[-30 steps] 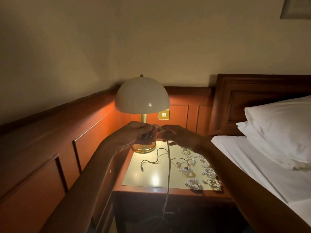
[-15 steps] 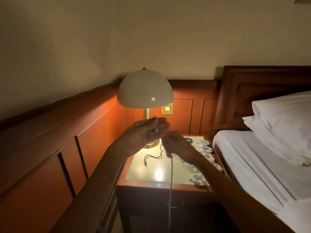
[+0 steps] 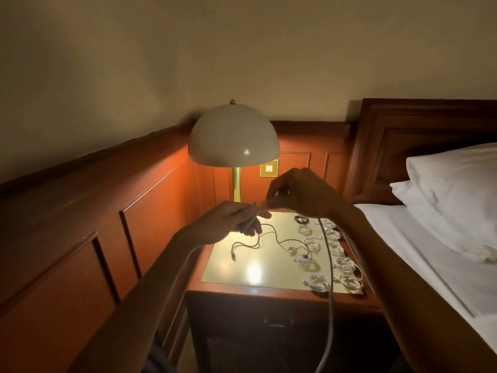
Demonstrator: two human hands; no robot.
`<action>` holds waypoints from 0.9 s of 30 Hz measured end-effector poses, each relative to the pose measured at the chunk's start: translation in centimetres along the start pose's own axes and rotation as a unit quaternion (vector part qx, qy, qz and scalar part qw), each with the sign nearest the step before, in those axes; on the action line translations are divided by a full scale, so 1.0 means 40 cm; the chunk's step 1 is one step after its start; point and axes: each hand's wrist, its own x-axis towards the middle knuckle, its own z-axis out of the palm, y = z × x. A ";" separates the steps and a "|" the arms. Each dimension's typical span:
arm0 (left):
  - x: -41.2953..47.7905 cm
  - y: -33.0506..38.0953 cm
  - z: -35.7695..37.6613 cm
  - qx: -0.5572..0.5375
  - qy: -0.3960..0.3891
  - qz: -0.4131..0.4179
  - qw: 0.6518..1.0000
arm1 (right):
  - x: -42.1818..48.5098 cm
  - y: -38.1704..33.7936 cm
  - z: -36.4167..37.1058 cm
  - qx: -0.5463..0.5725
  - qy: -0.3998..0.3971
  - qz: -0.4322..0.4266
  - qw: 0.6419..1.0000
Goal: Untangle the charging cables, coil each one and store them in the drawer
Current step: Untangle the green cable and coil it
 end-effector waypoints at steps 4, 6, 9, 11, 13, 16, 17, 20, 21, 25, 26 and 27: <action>-0.037 0.027 0.003 -0.205 -0.095 -0.003 0.974 | 0.012 0.019 0.010 0.242 0.071 0.046 0.967; -0.051 0.033 0.003 -0.299 -0.109 0.013 0.948 | -0.002 0.025 0.079 0.375 0.109 0.097 0.915; -0.046 0.033 0.015 -0.475 -0.014 0.013 0.880 | -0.036 -0.004 0.213 0.501 0.139 0.171 0.837; -0.026 0.020 0.030 -0.638 0.094 0.020 0.764 | -0.062 -0.034 0.285 0.493 0.133 0.209 0.834; -0.002 -0.004 0.052 -0.690 0.198 0.036 0.695 | -0.082 -0.049 0.328 0.401 0.116 0.208 0.885; 0.023 -0.052 0.095 -0.507 0.309 0.051 0.803 | -0.078 -0.047 0.314 0.188 0.053 0.161 0.967; 0.027 -0.074 0.101 -0.393 0.353 0.048 0.847 | -0.071 -0.045 0.296 0.123 0.027 0.148 0.981; 0.032 -0.126 0.091 -0.054 0.393 0.073 0.915 | -0.054 -0.039 0.226 0.016 -0.030 0.123 0.992; 0.030 -0.129 0.085 0.033 0.355 0.082 0.931 | -0.047 -0.039 0.201 -0.015 -0.040 0.111 0.993; -0.001 -0.104 0.072 0.057 0.096 0.058 0.992 | -0.012 -0.038 0.082 -0.061 -0.050 0.053 0.995; -0.013 -0.090 0.069 -0.016 0.033 0.044 0.998 | -0.005 -0.037 0.054 -0.039 -0.061 0.042 0.997; -0.024 -0.079 0.064 -0.093 -0.019 0.034 0.995 | 0.000 -0.033 0.033 0.002 -0.067 0.033 0.997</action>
